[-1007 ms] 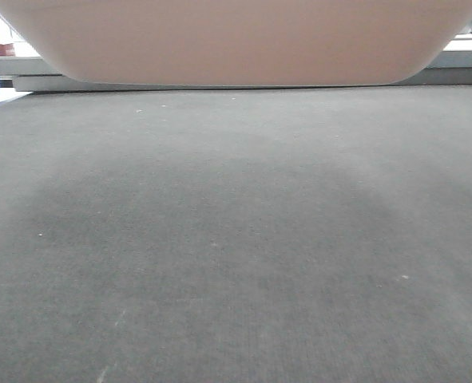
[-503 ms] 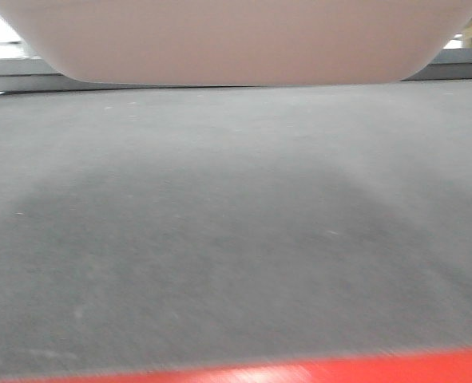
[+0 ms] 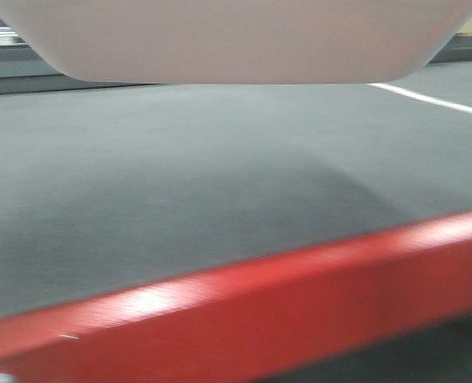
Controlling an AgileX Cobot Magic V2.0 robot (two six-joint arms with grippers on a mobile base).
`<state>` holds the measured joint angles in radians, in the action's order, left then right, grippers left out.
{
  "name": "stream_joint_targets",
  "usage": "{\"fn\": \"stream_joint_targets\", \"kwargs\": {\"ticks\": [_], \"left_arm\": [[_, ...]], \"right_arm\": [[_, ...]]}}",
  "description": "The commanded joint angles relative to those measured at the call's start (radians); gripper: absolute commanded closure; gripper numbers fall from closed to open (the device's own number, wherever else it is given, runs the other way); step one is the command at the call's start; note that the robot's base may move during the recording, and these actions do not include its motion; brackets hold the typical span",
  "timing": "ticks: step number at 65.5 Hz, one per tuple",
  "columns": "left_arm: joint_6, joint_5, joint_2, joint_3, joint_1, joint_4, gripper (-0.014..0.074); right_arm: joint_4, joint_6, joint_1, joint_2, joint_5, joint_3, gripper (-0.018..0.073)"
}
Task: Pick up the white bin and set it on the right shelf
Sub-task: 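Carry the bin with both grippers while turning away from the table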
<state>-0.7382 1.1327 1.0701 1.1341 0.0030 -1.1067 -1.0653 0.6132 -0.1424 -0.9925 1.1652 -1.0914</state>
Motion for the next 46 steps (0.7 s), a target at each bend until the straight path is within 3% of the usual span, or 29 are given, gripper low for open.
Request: {"fn": "stream_joint_targets", "kwargs": {"ticks": [1, 46], "left_arm": [[-0.003, 0.172, -0.023, 0.038, -0.027, -0.221, 0.0336], [-0.003, 0.172, -0.023, 0.038, -0.027, -0.221, 0.0336]], "right_arm": [[-0.237, 0.008, 0.017, 0.020, 0.105, -0.039, 0.0147], [-0.237, 0.008, 0.017, 0.020, 0.105, -0.039, 0.0147]]}}
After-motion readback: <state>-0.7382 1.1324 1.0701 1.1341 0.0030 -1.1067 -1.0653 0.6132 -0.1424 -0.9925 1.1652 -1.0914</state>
